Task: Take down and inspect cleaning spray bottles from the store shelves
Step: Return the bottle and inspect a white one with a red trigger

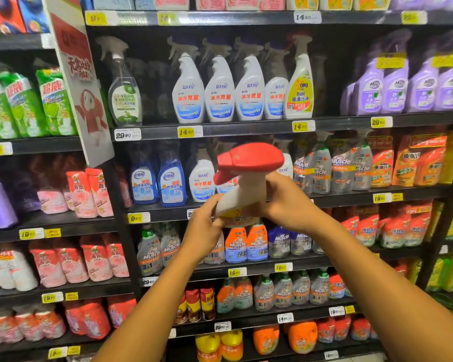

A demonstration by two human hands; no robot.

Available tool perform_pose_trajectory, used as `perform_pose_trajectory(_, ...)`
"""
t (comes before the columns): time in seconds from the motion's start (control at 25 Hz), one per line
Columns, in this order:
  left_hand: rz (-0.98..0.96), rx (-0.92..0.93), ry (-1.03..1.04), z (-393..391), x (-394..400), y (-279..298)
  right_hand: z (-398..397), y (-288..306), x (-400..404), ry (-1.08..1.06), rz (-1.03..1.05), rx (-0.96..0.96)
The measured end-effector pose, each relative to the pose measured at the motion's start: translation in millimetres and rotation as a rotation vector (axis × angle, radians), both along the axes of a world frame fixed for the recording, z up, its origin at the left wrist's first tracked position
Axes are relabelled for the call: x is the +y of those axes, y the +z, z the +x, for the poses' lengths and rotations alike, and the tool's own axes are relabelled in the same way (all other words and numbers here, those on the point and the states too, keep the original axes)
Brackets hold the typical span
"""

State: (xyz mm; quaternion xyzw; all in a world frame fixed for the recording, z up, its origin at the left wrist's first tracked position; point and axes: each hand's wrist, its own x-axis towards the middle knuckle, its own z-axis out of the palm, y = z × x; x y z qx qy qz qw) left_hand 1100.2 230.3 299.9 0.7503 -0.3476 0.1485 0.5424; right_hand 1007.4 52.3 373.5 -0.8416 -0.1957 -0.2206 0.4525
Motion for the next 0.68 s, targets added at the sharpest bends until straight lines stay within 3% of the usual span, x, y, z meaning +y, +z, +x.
perform_pose_trajectory(0.12, 0.148, -0.184, 0.197, 18.4, 1.9, 9.3, 2.8, -5.6, 6.7, -0.054, -0.156, -0.110)
perform_pose_trajectory(0.2, 0.114, -0.271, 0.234, 23.6, 1.8, 13.7, 4.6, -8.0, 11.1, -0.076, -0.215, -0.200)
perform_pose_trajectory(0.44, -0.002, -0.203, 0.140, 26.1, 10.0, 18.3, 10.6, -9.3, 20.2, -0.099, -0.299, -0.315)
perform_pose_trajectory(0.6, 0.167, -0.278, 0.228, 36.3, 17.3, 16.4, 23.8, -13.3, 19.3, -0.099, -0.247, -0.224)
perform_pose_trajectory(0.68, 0.191, -0.205, 0.145, 41.4, 21.0, 15.5, 27.3, -9.9, 20.7, -0.078, -0.168, -0.179)
